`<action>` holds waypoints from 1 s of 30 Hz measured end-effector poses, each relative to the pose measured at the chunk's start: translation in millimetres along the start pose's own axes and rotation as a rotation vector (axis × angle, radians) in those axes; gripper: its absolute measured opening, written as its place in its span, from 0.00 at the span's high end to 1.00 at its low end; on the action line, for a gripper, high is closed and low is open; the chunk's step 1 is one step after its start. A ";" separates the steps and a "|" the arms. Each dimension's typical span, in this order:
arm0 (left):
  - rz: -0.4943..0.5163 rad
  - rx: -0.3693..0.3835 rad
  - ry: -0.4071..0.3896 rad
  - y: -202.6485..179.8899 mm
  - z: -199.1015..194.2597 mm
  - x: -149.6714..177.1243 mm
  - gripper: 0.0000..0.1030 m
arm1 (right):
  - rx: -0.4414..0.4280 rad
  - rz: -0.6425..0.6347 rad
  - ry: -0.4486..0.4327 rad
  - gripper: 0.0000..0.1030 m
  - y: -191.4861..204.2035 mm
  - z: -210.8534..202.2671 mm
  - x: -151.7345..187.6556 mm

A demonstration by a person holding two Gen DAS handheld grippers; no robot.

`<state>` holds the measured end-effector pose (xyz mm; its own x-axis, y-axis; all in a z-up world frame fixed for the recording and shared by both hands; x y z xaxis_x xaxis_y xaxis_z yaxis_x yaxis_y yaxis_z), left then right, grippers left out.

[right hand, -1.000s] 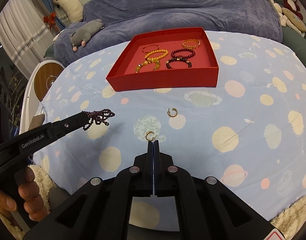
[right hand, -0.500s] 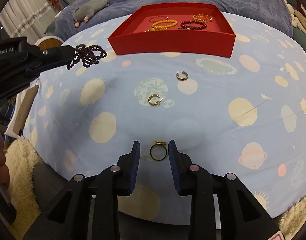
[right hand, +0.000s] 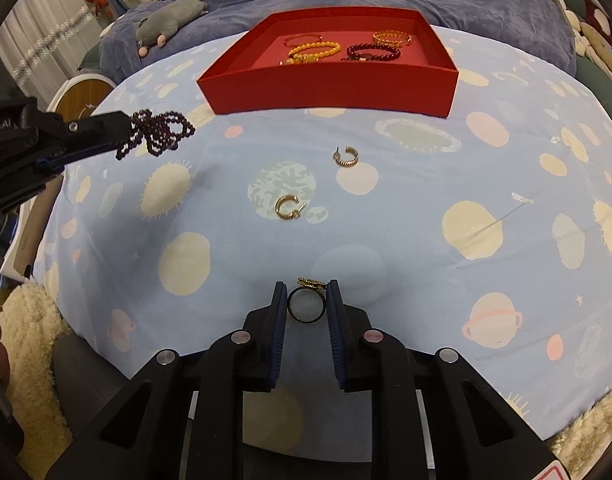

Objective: Organize jewelry
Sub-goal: 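Close the right tool on the gold ring and lift it, then carry the strand and ring into the red box and open both tools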

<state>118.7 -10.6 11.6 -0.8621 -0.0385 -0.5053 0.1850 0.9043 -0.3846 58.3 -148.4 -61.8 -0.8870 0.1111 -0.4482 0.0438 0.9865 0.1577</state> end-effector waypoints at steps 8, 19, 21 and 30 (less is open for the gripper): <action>0.058 0.032 -0.047 -25.9 9.2 -50.4 0.94 | -0.026 0.031 -0.141 0.82 -15.5 -33.7 -82.8; 0.096 0.005 -0.040 -46.4 76.2 -114.6 0.94 | 0.015 0.064 -0.209 0.82 -48.4 -1.4 -185.1; 0.092 0.000 -0.018 -44.5 90.3 -114.3 0.94 | 0.012 0.076 -0.189 0.82 -52.2 12.5 -188.4; 0.085 -0.004 0.057 -40.8 128.4 -96.5 0.94 | 0.009 0.076 -0.128 0.82 -51.7 52.2 -186.8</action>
<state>254.9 -98.5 -23.1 -0.8688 0.0630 -0.4911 0.2572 0.9050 -0.3389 245.7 -213.8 -32.2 -0.8150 0.1995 -0.5440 0.1136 0.9756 0.1877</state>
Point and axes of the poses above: each gripper's, at about its wrist camera, not at the fingertips, and z roughly the way its jaws point, y to its left, x to its underside, the point moved 8 cm from there along z, roughly the way its jaws point, and after that the axes turned 1 degree about x, right-handed, at the moved point
